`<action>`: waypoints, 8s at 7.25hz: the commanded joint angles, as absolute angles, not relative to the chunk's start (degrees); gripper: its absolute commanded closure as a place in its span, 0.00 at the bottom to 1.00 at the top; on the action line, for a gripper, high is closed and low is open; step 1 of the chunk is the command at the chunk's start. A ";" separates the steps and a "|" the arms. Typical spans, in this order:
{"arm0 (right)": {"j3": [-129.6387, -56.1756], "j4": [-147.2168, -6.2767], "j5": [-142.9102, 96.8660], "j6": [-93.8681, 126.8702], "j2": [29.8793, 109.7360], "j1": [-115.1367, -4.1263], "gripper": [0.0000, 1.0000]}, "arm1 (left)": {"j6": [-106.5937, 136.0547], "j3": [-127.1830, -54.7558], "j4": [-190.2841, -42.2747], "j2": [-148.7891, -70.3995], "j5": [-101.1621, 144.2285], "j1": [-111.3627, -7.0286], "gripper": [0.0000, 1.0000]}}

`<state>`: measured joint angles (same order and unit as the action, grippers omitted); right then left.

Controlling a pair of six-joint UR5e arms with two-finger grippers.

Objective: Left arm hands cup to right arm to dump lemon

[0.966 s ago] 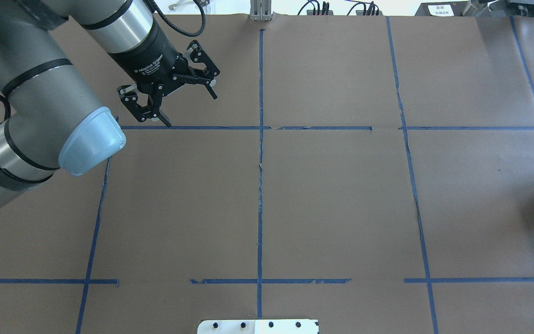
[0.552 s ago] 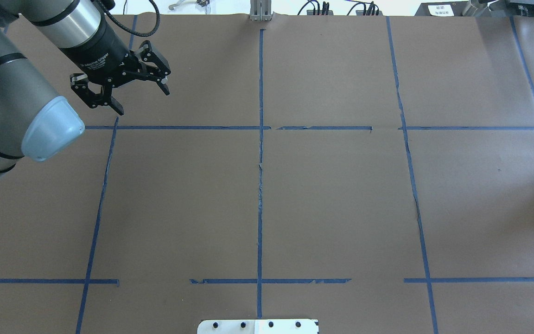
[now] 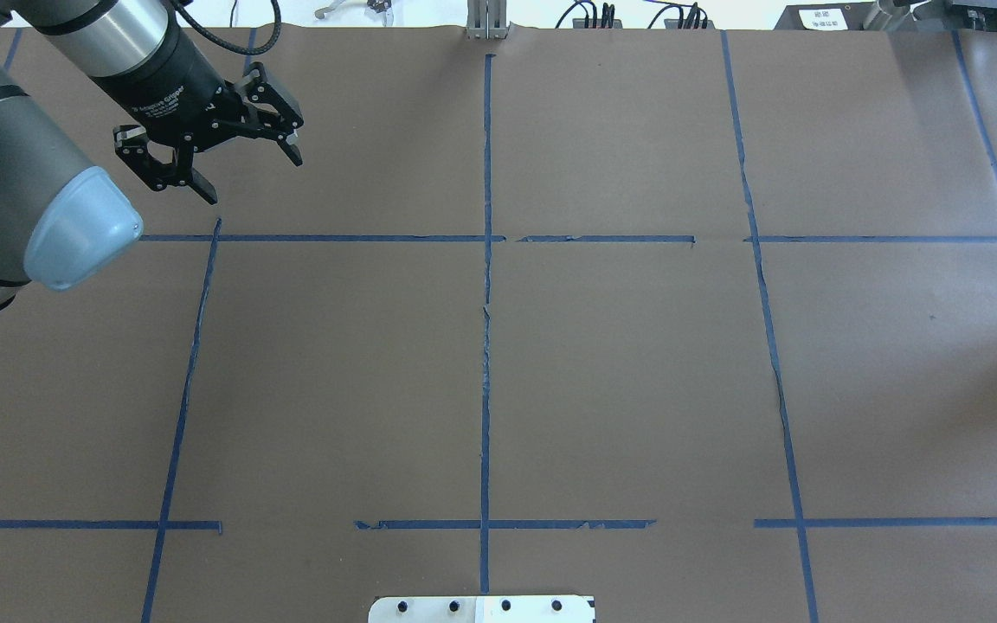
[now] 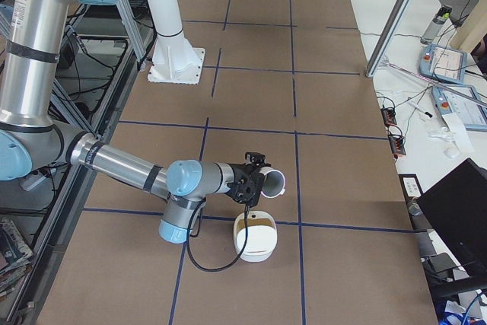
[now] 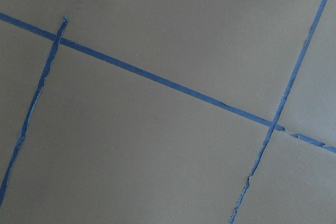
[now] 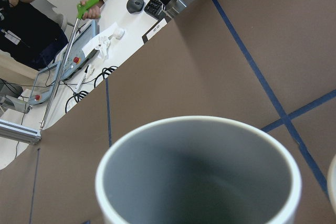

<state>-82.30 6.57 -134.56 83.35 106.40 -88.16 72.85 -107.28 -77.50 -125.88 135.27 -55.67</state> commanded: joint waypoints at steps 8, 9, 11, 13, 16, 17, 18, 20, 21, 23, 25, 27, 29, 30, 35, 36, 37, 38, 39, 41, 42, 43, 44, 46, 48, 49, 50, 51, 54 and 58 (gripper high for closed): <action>-72.86 31.27 -122.62 120.10 104.59 -88.07 0.73 | 73.30 -109.42 -75.24 -126.39 135.62 -55.81 0.00; -72.86 33.12 -121.74 126.15 104.33 -88.07 0.73 | 73.30 -109.51 -74.80 -126.39 135.62 -55.81 0.00; -72.69 34.79 -121.64 134.62 103.45 -88.07 0.70 | 73.39 -109.95 -74.71 -126.39 135.70 -55.81 0.00; -72.34 36.02 -120.77 143.05 103.18 -88.07 0.70 | 73.48 -110.39 -74.27 -126.39 135.62 -55.81 0.00; -69.97 38.58 -120.24 155.78 103.18 -88.07 0.69 | 73.48 -111.27 -72.60 -127.00 135.62 -55.72 0.00; -69.61 39.98 -119.97 159.22 102.66 -88.07 0.69 | 73.48 -111.36 -72.60 -127.00 135.62 -55.72 0.00; -68.30 40.51 -119.71 162.56 102.48 -88.07 0.68 | 73.48 -111.36 -72.60 -127.00 135.62 -55.72 0.00; -67.85 41.48 -119.27 171.01 102.48 -88.07 0.68 | 73.48 -111.36 -72.60 -127.09 135.62 -55.72 0.00; -67.85 41.83 -119.27 175.04 102.48 -88.07 0.68 | 73.48 -111.36 -72.60 -127.09 135.62 -55.72 0.00; -67.06 44.37 -119.18 181.89 102.48 -88.07 0.68 | 73.48 -111.36 -72.60 -127.09 135.62 -55.72 0.00; -66.89 45.53 -119.18 186.13 101.78 -88.07 0.68 | 73.48 -111.44 -72.60 -127.09 135.62 -55.72 0.00; -65.92 45.53 -119.09 189.05 100.37 -88.07 0.67 | 73.48 -111.62 -72.51 -127.09 135.62 -55.72 0.00; -64.70 45.61 -119.00 191.76 99.06 -88.15 0.67 | 73.56 -111.62 -72.51 -127.09 135.44 -55.72 0.00; -64.69 45.62 -119.00 191.78 99.05 -88.24 0.67 | 73.48 -111.71 -72.51 -127.09 135.44 -55.72 0.00; -68.29 48.52 -120.32 171.19 100.02 -88.16 0.63 | 73.56 -111.62 -72.16 -127.35 135.44 -55.72 0.00; -68.29 47.91 -121.63 163.55 100.02 -88.15 0.62 | 73.56 -111.62 -72.16 -127.27 135.44 -55.72 0.00; -68.47 45.81 -123.21 156.26 99.67 -87.98 0.62 | 73.56 -111.62 -72.16 -127.27 135.44 -55.72 0.00; -69.95 41.61 -123.92 147.57 99.58 -87.20 0.62 | 73.56 -111.62 -72.16 -127.27 135.44 -55.72 0.00; -72.48 36.61 -124.88 140.43 99.49 -86.67 0.61 | 73.56 -111.62 -72.16 -127.27 135.44 -55.72 0.00; -77.15 27.81 -125.86 129.43 99.58 -85.62 0.62 | 73.56 -111.71 -72.07 -127.18 135.44 -55.72 0.00; -78.47 23.95 -125.69 122.33 99.23 -84.04 0.62 | 73.56 -111.62 -72.07 -127.18 135.44 -55.72 0.00; -79.36 19.47 -125.34 111.90 98.36 -82.28 0.62 | 73.56 -111.62 -72.16 -127.26 135.35 -55.72 0.00; -79.71 14.64 -124.90 102.92 96.44 -81.13 0.62 | 73.56 -111.45 -72.16 -127.27 135.26 -55.72 0.00; -79.72 8.20 -121.23 88.14 92.30 -77.28 0.60 | 73.48 -110.66 -72.25 -127.96 135.18 -55.63 0.00; -80.24 4.24 -108.87 74.17 89.22 -68.95 0.59 | 73.48 -110.04 -72.33 -128.93 134.30 -55.46 0.00; -84.51 -2.05 -102.63 68.18 88.25 -65.34 0.58 | 73.48 -109.17 -72.25 -129.98 134.30 -55.46 0.00; -91.25 -10.37 -98.31 65.33 88.24 -62.61 0.57 | 73.48 -108.64 -72.33 -130.34 134.30 -55.37 0.00; -97.67 -17.07 -90.26 63.56 88.33 -57.27 0.55 | 73.48 -107.85 -72.33 -131.04 134.30 -55.28 0.00; -109.22 -35.61 -67.12 58.27 85.28 -40.56 0.53 | 73.56 -104.68 -72.33 -134.56 134.30 -55.11 0.00; -108.81 -56.91 -47.32 58.36 69.82 -26.05 0.51 | 74.44 -95.84 -72.33 -143.66 130.52 -52.65 0.00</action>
